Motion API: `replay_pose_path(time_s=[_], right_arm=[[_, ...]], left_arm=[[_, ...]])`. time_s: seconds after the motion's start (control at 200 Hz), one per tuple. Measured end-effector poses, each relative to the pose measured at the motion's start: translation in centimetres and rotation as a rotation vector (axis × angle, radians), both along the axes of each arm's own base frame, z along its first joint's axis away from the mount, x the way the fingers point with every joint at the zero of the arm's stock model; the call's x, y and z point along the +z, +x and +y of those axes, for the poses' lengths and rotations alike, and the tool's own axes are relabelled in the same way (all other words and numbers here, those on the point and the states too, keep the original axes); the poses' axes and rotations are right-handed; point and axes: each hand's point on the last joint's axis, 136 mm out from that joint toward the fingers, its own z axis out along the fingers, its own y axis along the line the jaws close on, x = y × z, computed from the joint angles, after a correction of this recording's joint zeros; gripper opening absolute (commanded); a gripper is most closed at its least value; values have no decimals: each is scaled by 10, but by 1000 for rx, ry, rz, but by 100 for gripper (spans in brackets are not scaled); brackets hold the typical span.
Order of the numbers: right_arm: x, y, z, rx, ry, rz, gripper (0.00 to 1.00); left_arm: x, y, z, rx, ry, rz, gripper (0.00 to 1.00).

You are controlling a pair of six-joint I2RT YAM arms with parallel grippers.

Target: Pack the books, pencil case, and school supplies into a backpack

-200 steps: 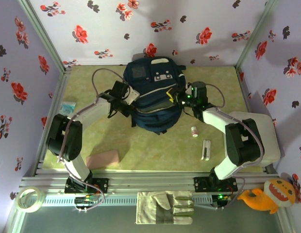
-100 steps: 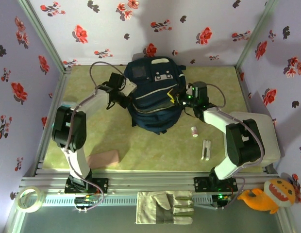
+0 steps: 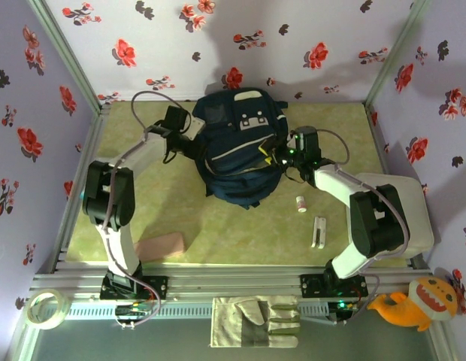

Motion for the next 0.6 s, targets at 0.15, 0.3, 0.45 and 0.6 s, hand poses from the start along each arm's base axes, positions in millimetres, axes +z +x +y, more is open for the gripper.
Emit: replay_pose_path(time_s=[0.15, 0.3, 0.45, 0.6], right_arm=[[-12, -7, -17, -35, -127, 18, 72], [1, -15, -39, -83, -245, -27, 85], [13, -22, -63, -121, -383, -74, 94], [17, -26, -82, -145, -512, -88, 97]], left_arm=[[26, -32, 19, 152, -59, 4, 78], [49, -64, 50, 321, -69, -23, 100], [44, -98, 93, 509, -29, 20, 100], [24, -141, 115, 664, -38, 135, 100]])
